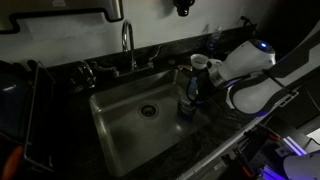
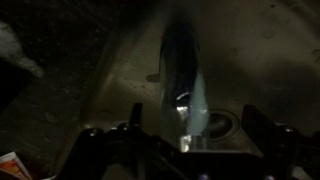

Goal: Remove the dish soap from the sink and put it on the counter

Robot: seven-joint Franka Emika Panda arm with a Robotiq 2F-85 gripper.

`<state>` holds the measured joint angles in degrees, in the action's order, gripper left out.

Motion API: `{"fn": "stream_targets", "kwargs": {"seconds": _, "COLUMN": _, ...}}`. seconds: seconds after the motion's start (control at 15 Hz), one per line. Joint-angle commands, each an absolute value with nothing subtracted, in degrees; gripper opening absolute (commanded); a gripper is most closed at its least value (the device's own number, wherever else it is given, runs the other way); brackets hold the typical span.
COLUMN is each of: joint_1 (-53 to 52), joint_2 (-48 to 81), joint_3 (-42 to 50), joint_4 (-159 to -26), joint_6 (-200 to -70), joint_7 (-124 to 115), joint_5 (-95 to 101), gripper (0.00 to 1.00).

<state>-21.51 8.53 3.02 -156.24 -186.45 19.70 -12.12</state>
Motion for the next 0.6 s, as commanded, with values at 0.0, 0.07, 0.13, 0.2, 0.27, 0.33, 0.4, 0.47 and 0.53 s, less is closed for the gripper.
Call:
{"fn": "stream_targets", "kwargs": {"seconds": 0.0, "joint_1": -18.0, "joint_2": 9.5, "joint_3": -2.4, "joint_4": -156.5, "joint_6": -187.7, "joint_7": 11.5, "joint_5": -4.9, "gripper": 1.0}}
{"fn": "stream_targets", "kwargs": {"seconds": 0.07, "joint_1": -17.5, "joint_2": 9.9, "joint_3": -3.4, "joint_4": -156.5, "joint_6": -188.3, "joint_7": 10.0, "joint_5": -3.5, "gripper": 1.0}}
{"fn": "stream_targets", "kwargs": {"seconds": 0.13, "joint_1": -18.2, "joint_2": 10.4, "joint_3": -3.7, "joint_4": -156.4, "joint_6": -188.9, "joint_7": 11.6, "joint_5": -5.9, "gripper": 1.0}}
{"fn": "stream_targets", "kwargs": {"seconds": 0.2, "joint_1": -19.0, "joint_2": 10.6, "joint_3": -2.6, "joint_4": -156.4, "joint_6": -189.2, "joint_7": 11.6, "joint_5": -5.3, "gripper": 1.0}}
{"fn": "stream_targets", "kwargs": {"seconds": 0.27, "joint_1": -20.0, "joint_2": 10.8, "joint_3": -1.5, "joint_4": -156.5, "joint_6": -189.3, "joint_7": 12.2, "joint_5": -5.3, "gripper": 1.0}}
{"fn": "stream_targets", "kwargs": {"seconds": 0.33, "joint_1": -21.2, "joint_2": 11.0, "joint_3": 0.3, "joint_4": -156.6, "joint_6": -189.4, "joint_7": 12.9, "joint_5": -5.3, "gripper": 1.0}}
{"fn": "stream_targets", "kwargs": {"seconds": 0.4, "joint_1": -22.3, "joint_2": 11.2, "joint_3": 2.0, "joint_4": -156.6, "joint_6": -189.2, "joint_7": 13.6, "joint_5": -5.4, "gripper": 1.0}}
{"fn": "stream_targets", "kwargs": {"seconds": 0.47, "joint_1": -24.3, "joint_2": 11.6, "joint_3": 4.9, "joint_4": -156.7, "joint_6": -189.5, "joint_7": 14.9, "joint_5": -5.5, "gripper": 1.0}}
{"fn": "stream_targets", "kwargs": {"seconds": 0.53, "joint_1": -25.9, "joint_2": 12.0, "joint_3": 7.2, "joint_4": -156.6, "joint_6": -189.8, "joint_7": 16.0, "joint_5": -5.4, "gripper": 1.0}}
